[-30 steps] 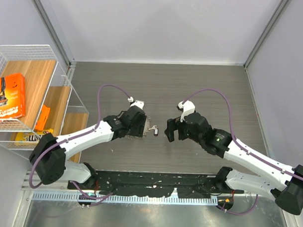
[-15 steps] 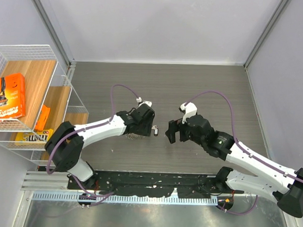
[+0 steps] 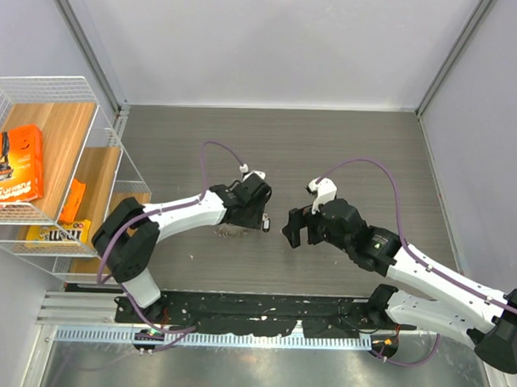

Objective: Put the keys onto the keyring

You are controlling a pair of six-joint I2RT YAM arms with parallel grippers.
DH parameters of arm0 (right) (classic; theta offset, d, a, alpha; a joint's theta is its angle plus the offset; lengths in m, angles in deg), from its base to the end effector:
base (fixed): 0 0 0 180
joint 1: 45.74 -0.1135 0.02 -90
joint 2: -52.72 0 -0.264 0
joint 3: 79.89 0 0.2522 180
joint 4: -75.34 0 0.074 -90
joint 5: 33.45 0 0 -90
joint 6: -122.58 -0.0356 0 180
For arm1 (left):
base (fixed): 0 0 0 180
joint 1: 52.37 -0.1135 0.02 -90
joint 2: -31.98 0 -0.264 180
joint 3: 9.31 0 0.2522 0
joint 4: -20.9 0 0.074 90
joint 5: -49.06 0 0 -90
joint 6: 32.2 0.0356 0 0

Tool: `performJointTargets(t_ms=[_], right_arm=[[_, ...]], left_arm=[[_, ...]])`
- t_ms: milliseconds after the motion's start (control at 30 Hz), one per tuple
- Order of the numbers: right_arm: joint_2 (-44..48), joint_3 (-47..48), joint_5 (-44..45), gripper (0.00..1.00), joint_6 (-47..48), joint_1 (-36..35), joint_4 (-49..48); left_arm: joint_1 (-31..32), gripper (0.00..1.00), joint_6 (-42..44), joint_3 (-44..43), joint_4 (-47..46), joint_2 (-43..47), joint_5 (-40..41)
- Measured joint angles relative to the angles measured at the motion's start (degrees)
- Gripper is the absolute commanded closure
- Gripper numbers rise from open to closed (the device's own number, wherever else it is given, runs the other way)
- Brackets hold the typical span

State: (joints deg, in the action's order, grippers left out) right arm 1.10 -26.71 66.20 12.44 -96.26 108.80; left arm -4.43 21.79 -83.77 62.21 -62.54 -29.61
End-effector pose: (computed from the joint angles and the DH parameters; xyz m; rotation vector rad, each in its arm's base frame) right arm 0.1323 0.1512 0.2697 -0.4696 2.1172 0.5466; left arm 0.2262 -0.2402 0.1946 0.2071 2.6222 -0.2548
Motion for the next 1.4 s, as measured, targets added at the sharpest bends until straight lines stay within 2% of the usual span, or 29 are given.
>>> performJointTargets(t_ms=[367, 600, 733, 967, 1200, 1400], right_arm=[[0.02, -0.22, -1.03, 0.03, -0.02, 0.0, -0.44], [-0.15, -0.57, -2.14, 0.03, -0.39, 0.0, -1.64], [-0.15, -0.76, -2.54, 0.03, -0.61, -0.04, -1.88], [-0.2, -0.85, -3.23, 0.03, -0.83, -0.04, -2.19], [-0.92, -0.87, -3.76, 0.03, -0.85, -0.13, -2.56], [-0.92, -0.85, -3.8, 0.03, -0.98, -0.37, -2.54]], left_arm=[[-0.02, 0.53, 0.13, -1.46, 0.39, -2.93, 0.0], [-0.26, 0.57, 0.24, -1.46, 0.35, -3.61, -0.02], [-0.52, 0.62, 0.26, -1.46, 0.33, -5.38, -0.09], [-0.83, 0.78, 0.37, -1.46, 0.31, -5.92, -0.26], [-0.87, 1.0, 0.42, -1.38, 0.28, -5.92, -0.39], [-0.87, 1.0, 0.52, 0.02, 0.26, -4.46, -0.48]])
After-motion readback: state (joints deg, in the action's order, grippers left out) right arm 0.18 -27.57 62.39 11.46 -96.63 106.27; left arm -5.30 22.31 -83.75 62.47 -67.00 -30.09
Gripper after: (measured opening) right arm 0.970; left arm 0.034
